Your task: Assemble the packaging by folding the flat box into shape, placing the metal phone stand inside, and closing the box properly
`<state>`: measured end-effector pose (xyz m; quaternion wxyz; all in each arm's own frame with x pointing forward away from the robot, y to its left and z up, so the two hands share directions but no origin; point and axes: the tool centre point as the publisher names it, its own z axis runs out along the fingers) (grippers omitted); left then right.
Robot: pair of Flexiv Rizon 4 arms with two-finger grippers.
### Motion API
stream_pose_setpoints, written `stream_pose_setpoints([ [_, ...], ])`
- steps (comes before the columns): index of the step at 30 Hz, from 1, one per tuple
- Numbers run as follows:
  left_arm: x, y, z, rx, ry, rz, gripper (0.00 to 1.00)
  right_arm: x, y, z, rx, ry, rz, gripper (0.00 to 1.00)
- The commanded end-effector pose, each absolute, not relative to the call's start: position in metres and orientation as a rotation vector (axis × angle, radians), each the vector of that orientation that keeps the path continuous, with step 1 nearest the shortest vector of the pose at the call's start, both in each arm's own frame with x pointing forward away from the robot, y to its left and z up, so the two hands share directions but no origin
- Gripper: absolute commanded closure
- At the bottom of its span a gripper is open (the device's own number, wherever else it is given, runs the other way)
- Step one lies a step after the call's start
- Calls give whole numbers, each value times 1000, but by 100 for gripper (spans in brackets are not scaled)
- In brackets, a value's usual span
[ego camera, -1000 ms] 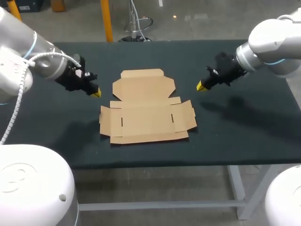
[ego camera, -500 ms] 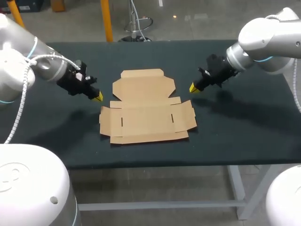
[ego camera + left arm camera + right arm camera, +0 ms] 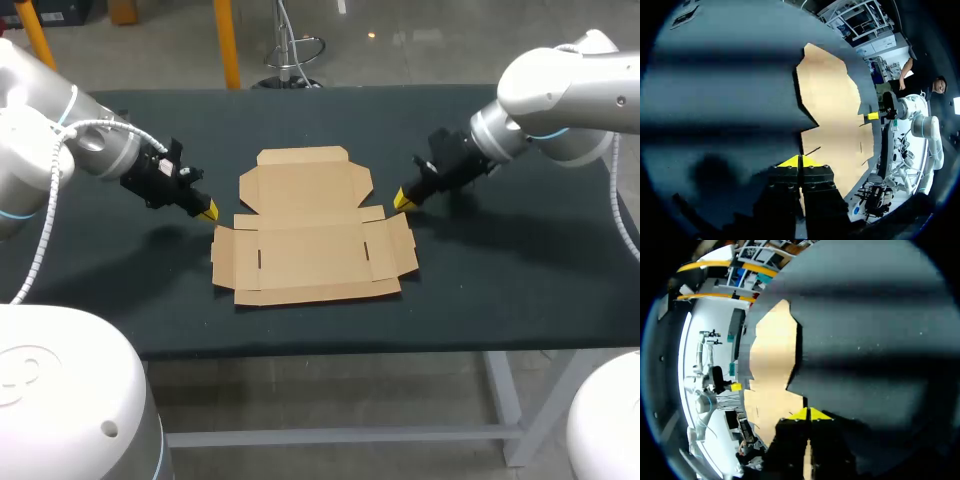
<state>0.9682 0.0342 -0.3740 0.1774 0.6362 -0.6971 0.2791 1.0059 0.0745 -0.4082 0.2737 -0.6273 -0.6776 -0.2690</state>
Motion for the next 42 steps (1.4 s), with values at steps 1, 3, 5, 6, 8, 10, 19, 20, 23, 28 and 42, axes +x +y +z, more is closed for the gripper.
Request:
stream_pose_setpoints([
  [1, 972, 34, -377, 1793, -1969, 779, 100, 1002, 74, -408, -1685, -1829, -730, 100],
  [3, 973, 33, -378, 1791, -1965, 778, 100, 1001, 75, -410, -1684, -1837, -733, 100],
  [5, 974, 33, -380, 1789, -1961, 772, 100, 1003, 77, -414, -1681, -1842, -728, 100],
  [6, 974, 32, -381, 1788, -1958, 769, 100, 1004, 77, -416, -1675, -1836, -725, 100],
  [8, 976, 32, -383, 1787, -1953, 765, 100, 1006, 78, -420, -1674, -1830, -720, 100],
  [10, 976, 32, -384, 1782, -1947, 764, 100, 1006, 79, -422, -1673, -1830, -717, 100],
  [19, 977, 31, -388, 1774, -1937, 771, 100, 1004, 81, -425, -1665, -1830, -723, 100],
  [20, 977, 30, -389, 1774, -1935, 772, 100, 1004, 82, -425, -1663, -1831, -724, 100],
  [23, 976, 30, -390, 1767, -1926, 783, 100, 1004, 84, -425, -1654, -1835, -725, 100],
  [28, 975, 30, -392, 1758, -1920, 799, 100, 1003, 86, -423, -1646, -1841, -731, 100],
  [42, 982, 25, -406, 1756, -1910, 841, 100, 1004, 86, -424, -1649, -1835, -736, 100],
])
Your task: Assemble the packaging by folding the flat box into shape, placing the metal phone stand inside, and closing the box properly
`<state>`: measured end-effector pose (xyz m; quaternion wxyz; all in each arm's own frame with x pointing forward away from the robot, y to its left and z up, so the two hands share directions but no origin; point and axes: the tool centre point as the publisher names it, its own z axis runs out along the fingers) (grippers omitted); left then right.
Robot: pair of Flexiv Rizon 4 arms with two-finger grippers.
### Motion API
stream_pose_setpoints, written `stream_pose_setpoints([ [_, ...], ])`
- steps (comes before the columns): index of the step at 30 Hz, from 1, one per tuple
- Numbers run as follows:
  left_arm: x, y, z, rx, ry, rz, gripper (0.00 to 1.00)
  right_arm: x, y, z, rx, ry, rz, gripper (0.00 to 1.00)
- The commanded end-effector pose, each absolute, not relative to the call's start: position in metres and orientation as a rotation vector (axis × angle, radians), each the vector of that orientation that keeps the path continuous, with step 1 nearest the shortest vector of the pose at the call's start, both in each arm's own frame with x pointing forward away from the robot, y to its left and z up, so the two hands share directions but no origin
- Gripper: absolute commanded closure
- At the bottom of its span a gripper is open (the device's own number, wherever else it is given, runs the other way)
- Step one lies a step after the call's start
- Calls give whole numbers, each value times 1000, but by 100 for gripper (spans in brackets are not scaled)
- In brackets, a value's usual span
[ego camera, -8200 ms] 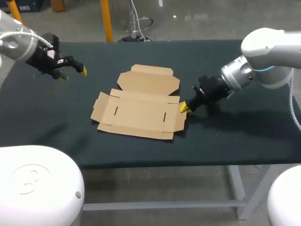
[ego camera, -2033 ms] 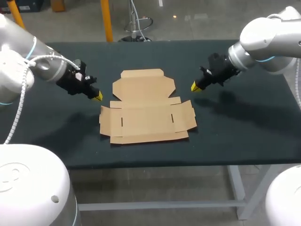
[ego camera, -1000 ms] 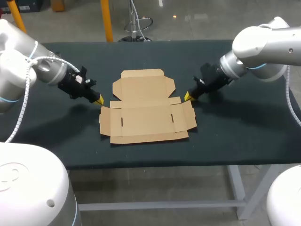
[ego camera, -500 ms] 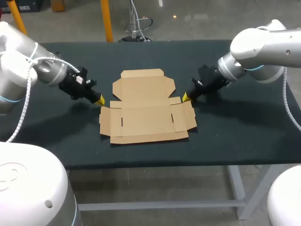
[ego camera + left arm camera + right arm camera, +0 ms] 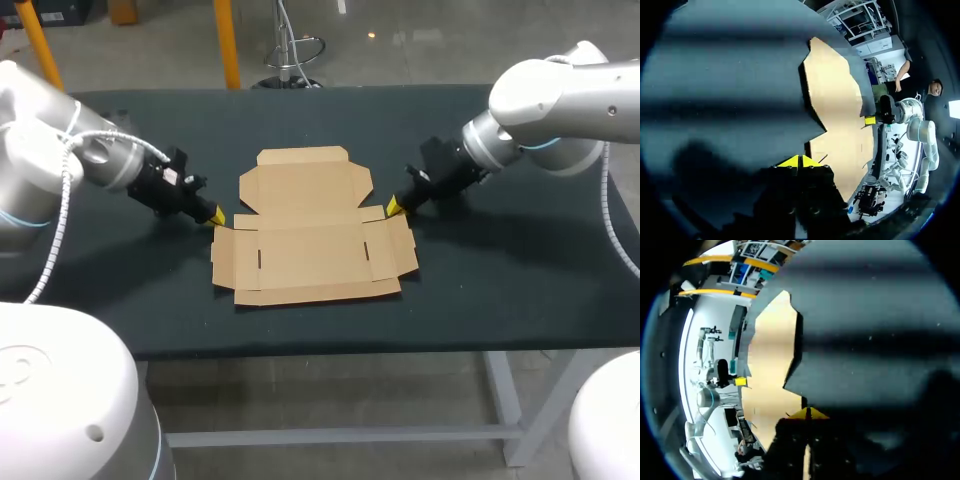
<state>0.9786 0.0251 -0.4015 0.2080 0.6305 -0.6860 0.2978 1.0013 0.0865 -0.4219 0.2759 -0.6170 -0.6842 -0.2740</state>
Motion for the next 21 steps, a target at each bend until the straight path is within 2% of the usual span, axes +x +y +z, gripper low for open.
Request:
stream_pose_setpoints([
  [1, 982, 25, -407, 1756, -1910, 843, 100, 1004, 86, -425, -1648, -1834, -735, 100],
  [21, 986, 11, -413, 1701, -1915, 856, 100, 1006, 93, -426, -1631, -1831, -748, 100],
])
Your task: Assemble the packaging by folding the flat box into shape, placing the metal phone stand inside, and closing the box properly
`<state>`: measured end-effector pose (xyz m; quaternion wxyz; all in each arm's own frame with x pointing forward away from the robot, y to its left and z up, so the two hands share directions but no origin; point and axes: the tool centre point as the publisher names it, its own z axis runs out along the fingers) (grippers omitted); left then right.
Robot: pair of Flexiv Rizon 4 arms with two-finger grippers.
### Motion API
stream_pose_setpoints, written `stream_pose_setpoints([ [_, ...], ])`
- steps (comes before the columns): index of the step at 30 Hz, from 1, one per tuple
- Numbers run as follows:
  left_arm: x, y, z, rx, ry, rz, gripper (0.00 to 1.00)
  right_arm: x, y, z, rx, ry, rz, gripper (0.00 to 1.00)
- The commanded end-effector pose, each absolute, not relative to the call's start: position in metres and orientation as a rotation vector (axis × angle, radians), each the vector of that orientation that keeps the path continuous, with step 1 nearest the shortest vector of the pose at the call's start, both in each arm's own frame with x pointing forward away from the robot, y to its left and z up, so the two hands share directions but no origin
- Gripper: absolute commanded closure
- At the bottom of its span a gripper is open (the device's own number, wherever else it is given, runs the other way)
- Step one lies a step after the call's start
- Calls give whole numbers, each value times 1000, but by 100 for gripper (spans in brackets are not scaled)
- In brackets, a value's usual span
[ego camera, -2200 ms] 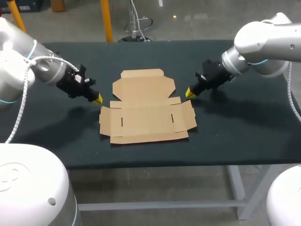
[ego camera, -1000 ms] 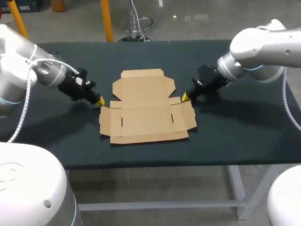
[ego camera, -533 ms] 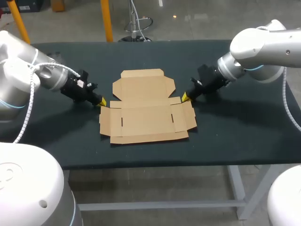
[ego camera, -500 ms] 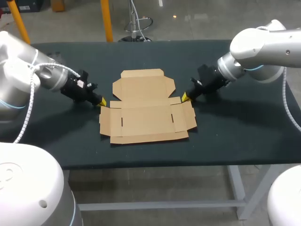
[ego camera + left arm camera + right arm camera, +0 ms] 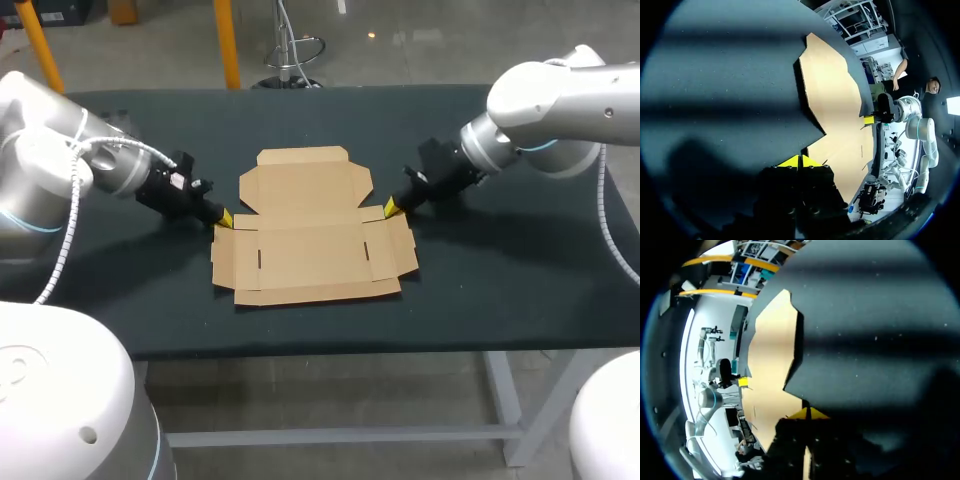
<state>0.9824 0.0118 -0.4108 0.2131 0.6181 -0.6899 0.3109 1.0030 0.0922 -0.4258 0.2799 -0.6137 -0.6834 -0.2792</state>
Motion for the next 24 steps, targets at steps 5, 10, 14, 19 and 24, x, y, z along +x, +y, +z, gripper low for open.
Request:
stream_pose_setpoints([
  [5, 985, 9, -411, 1691, -1921, 863, 100, 1005, 95, -422, -1623, -1841, -763, 100],
  [10, 986, 7, -409, 1688, -1926, 863, 100, 1005, 97, -418, -1618, -1850, -774, 100],
  [14, 984, 4, -404, 1688, -1942, 862, 100, 1005, 101, -416, -1613, -1860, -777, 100],
  [19, 984, 1, -401, 1684, -1964, 861, 100, 1007, 105, -414, -1613, -1873, -776, 100],
  [24, 986, -2, -399, 1697, -1991, 848, 100, 1010, 110, -412, -1616, -1890, -774, 100],
])
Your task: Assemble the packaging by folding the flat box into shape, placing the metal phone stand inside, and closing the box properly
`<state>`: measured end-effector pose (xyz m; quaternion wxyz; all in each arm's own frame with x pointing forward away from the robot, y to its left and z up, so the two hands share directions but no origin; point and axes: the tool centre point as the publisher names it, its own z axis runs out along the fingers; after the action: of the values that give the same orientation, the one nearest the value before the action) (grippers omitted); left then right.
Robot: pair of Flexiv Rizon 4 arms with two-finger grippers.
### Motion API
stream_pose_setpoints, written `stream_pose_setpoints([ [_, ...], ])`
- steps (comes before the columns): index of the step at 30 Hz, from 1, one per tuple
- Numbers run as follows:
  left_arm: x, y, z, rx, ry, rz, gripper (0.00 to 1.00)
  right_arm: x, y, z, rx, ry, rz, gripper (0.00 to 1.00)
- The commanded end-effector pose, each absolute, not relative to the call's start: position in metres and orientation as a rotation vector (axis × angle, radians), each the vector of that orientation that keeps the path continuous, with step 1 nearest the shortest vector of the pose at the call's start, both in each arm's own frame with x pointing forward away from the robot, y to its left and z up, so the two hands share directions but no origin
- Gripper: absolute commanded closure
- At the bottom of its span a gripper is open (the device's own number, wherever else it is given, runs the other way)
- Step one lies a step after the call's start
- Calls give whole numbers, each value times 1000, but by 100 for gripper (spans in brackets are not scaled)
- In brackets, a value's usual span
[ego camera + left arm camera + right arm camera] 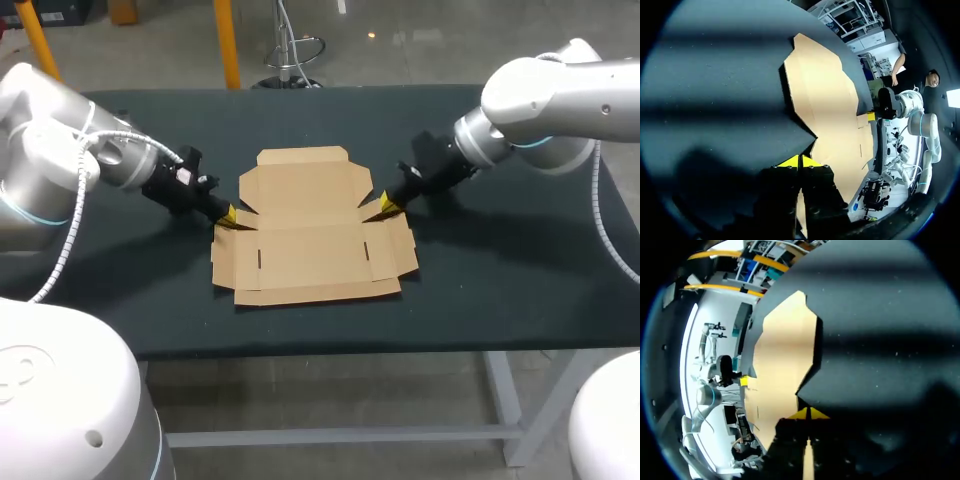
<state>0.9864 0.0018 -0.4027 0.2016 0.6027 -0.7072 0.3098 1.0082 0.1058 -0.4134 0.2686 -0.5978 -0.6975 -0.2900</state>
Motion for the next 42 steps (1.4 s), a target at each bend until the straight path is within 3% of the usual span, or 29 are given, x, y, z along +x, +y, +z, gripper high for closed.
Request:
stream_pose_setpoints([
  [1, 987, -3, -398, 1697, -1993, 847, 100, 1011, 111, -412, -1616, -1892, -774, 100],
  [42, 979, -33, -386, 1800, -2152, 738, 100, 1012, 138, -397, -1694, -1991, -737, 100],
])
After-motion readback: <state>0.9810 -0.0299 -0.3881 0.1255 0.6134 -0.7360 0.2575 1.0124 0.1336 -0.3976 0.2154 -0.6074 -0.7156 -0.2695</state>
